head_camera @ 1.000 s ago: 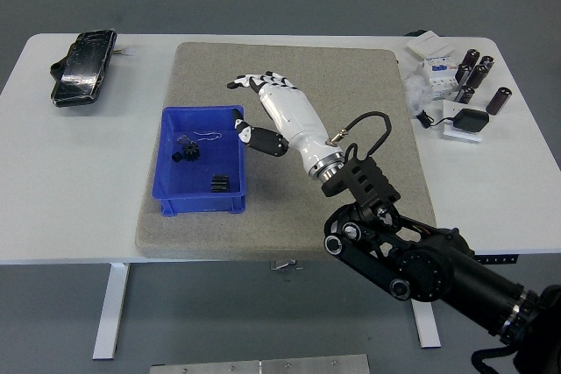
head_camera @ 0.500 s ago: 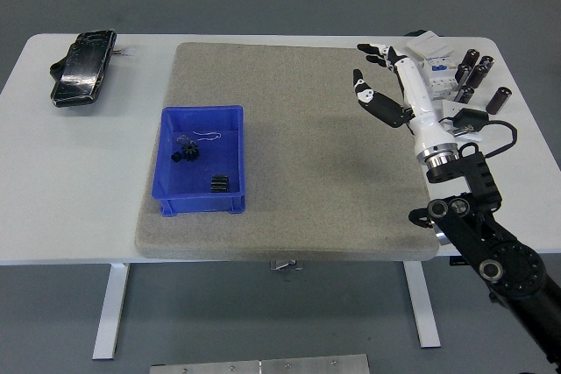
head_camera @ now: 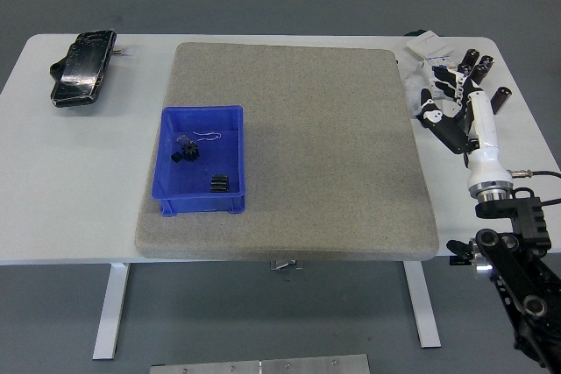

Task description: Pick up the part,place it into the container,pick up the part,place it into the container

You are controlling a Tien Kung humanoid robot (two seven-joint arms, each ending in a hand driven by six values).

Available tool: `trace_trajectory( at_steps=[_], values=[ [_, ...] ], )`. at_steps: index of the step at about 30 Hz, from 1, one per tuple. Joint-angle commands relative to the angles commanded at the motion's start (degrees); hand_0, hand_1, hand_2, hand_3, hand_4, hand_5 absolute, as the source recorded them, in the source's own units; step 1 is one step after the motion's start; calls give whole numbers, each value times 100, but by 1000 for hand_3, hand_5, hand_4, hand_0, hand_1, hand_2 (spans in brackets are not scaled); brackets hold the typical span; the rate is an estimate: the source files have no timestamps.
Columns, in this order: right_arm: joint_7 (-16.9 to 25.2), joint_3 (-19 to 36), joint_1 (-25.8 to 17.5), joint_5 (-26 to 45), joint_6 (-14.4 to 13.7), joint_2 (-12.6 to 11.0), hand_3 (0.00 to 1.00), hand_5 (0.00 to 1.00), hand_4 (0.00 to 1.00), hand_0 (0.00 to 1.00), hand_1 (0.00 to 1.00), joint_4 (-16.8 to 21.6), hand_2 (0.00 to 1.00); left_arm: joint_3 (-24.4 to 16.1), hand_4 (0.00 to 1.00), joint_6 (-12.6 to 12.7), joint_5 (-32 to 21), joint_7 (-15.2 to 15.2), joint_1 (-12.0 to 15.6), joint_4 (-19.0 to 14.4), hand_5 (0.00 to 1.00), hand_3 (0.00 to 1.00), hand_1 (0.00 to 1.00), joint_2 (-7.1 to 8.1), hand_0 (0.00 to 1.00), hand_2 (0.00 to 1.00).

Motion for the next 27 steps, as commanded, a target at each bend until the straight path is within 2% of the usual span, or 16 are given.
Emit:
trace_trajectory(
  at_steps=[10,20,27],
  values=[
    [360,134,-106,969,136,168,737,322,638,855,783,-240,779,13,604,-3,-34,10,3,0,326,576,608,152,637,573],
    [409,146,-191,1025,164,290,731,330,649,855,779,-266,778,72,607,8,-174,15,88,0,324,576,608,247,637,573],
    [411,183,-268,1051,209,295,730,353,660,856,779,-237,778,99,608,14,-252,-4,170,0,324,578,609,285,637,573]
  ],
)
